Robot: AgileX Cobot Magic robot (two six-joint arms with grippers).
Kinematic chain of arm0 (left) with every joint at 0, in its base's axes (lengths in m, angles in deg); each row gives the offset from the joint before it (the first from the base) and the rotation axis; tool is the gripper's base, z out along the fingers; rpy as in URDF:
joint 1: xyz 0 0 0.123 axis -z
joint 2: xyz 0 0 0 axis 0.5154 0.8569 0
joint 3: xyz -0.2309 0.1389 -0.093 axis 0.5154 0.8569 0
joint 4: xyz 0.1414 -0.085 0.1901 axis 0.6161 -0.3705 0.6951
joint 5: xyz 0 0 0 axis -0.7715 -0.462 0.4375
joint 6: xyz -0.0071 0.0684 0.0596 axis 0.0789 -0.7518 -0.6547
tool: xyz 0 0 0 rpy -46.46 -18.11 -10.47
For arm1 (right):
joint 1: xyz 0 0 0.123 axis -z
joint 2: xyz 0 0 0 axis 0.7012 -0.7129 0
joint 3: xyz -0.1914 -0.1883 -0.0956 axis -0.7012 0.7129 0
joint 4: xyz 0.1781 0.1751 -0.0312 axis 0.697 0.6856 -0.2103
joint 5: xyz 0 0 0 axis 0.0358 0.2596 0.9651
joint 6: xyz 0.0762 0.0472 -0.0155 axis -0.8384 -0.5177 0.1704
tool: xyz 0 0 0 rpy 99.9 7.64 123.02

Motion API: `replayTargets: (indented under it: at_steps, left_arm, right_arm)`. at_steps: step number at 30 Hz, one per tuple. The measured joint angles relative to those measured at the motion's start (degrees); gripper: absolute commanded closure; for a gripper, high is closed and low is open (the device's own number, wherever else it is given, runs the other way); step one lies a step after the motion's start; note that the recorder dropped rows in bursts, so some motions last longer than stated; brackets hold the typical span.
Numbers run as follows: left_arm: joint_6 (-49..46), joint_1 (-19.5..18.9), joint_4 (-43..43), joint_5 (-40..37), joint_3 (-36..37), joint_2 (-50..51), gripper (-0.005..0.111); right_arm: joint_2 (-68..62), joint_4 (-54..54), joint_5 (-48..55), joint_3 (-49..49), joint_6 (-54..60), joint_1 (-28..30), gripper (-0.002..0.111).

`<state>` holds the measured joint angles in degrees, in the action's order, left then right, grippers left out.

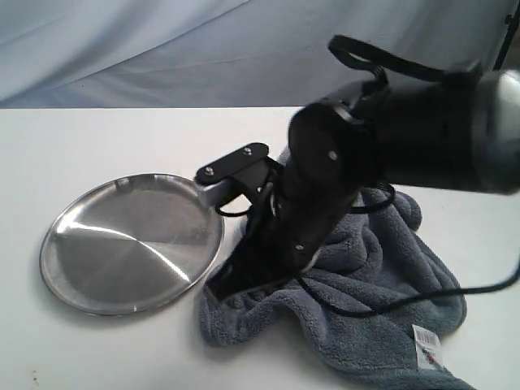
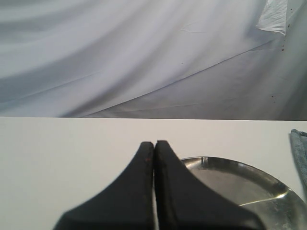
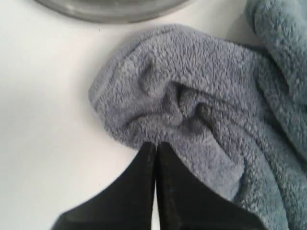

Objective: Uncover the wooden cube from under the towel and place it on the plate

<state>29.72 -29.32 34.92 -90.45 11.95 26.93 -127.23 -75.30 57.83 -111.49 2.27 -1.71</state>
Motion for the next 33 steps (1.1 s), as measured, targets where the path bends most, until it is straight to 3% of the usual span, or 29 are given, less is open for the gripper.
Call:
replayTargets:
  at_steps: [7,14,23,27,33]
  left_arm:
    - [0.0,0.0,0.0,0.0,0.0,0.0,0.105]
    - [0.0,0.0,0.0,0.0,0.0,0.0,0.105]
    - [0.0,0.0,0.0,0.0,0.0,0.0,0.105]
    - [0.0,0.0,0.0,0.0,0.0,0.0,0.105]
    - [0.0,0.0,0.0,0.0,0.0,0.0,0.105]
  right_arm:
    - [7.28,0.0,-4.48,13.04,0.0,4.77,0.108]
    - [12.64,-1.32,-6.37,16.65,-0.1,17.12,0.108]
    - [13.0,-2.75,-15.35,16.65,-0.1,30.93,0.108]
    - [10.21,-2.75,-16.42,13.51,0.1,33.16,0.108]
    - [0.11,-0.36,-10.69,0.51,1.3,33.24,0.108]
